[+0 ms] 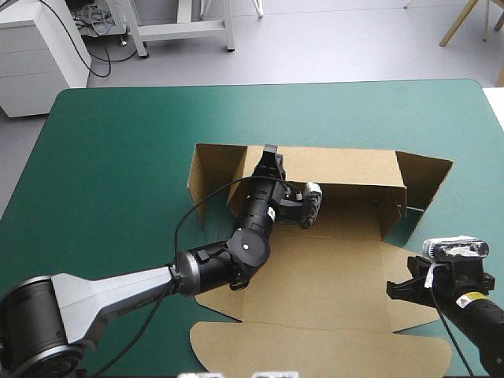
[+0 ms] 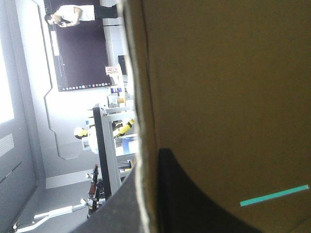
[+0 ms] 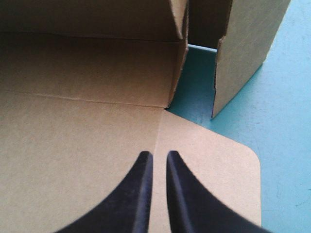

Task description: Fold the box

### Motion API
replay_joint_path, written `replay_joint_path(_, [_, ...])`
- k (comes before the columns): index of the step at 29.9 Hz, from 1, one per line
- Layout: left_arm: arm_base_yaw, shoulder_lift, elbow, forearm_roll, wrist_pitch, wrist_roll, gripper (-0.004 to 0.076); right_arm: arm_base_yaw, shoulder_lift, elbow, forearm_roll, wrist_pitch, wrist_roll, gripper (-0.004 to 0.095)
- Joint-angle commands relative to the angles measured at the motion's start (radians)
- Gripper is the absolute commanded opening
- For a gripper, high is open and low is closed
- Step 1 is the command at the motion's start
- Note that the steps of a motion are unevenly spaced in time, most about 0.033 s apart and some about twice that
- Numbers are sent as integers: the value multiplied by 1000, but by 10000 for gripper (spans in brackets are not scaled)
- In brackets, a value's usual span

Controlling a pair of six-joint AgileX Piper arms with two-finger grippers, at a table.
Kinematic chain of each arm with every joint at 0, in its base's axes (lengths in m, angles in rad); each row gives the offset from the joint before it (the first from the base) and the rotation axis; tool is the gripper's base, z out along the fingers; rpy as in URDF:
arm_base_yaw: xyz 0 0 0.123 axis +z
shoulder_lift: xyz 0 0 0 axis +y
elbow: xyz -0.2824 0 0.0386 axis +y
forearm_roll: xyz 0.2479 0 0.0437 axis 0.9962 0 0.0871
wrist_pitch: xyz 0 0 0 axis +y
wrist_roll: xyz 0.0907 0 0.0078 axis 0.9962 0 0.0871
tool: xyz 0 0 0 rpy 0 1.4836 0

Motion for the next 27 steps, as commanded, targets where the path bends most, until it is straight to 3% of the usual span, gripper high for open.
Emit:
replay_joint_path(1, [-3,-46,-13,9,55,-13,-10,-1,4,5,14,-122,22,330])
replay_joint_path(3, [-3,-46,-13,9,47,-13,-10,-1,4,7,25,-127,21,482])
replay_joint_path(5, [-3,-46,-13,9,39,-13,-10,-1,4,7,30,-127,19,537])
replay_joint_path(16, [-3,-46,-13,9,33,-23,-10,-1,4,7,34,-131,24,536])
replay_joint_path(21, [-3,-46,-13,9,33,-25,-10,-1,4,-3,44,-123,107,536])
replay_joint_path(27, [-3,-46,-13,6,36,-37,-10,-1,16,-152,-9,-70,131,536])
